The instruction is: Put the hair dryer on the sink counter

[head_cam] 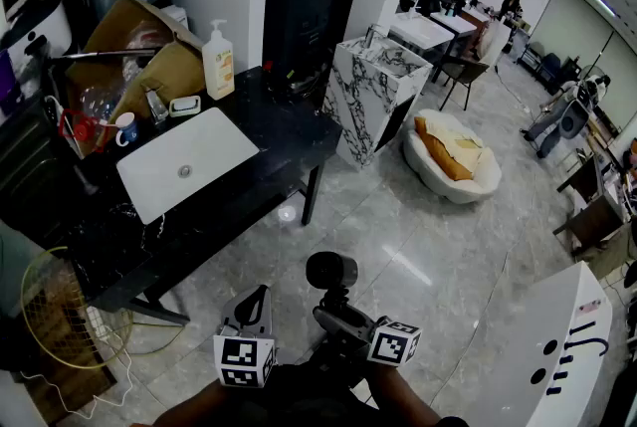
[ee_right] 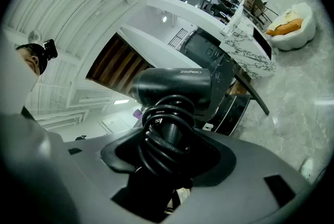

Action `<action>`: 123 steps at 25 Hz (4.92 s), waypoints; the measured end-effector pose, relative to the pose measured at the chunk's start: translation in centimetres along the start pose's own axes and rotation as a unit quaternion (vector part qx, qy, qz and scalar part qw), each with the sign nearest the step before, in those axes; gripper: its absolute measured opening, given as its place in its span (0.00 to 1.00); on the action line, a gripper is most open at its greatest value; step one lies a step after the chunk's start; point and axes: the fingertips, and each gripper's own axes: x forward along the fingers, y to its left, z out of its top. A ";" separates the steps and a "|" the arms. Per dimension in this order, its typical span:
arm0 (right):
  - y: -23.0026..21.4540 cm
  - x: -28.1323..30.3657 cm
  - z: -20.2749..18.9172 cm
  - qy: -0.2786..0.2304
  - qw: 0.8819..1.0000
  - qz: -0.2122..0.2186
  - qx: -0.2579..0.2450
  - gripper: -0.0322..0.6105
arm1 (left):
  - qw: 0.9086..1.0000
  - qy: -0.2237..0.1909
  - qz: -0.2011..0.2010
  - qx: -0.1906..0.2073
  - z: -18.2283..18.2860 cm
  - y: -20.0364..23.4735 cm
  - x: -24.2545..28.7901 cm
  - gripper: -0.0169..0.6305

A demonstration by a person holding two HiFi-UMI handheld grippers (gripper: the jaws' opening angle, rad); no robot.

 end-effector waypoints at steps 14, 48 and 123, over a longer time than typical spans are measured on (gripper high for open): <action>0.3 0.5 1.1 -0.006 1.000 0.005 -0.004 0.48 | 1.000 -0.008 0.000 -0.002 0.5 0.5 0.6 0.04; -9.6 2.7 20.6 0.071 0.994 0.082 -0.035 0.48 | 0.994 -0.008 0.105 -0.026 9.0 -4.2 17.8 0.04; -24.4 40.9 31.5 0.317 0.897 -0.100 -0.290 0.48 | 0.970 -0.010 0.207 -0.124 13.8 24.3 37.5 0.04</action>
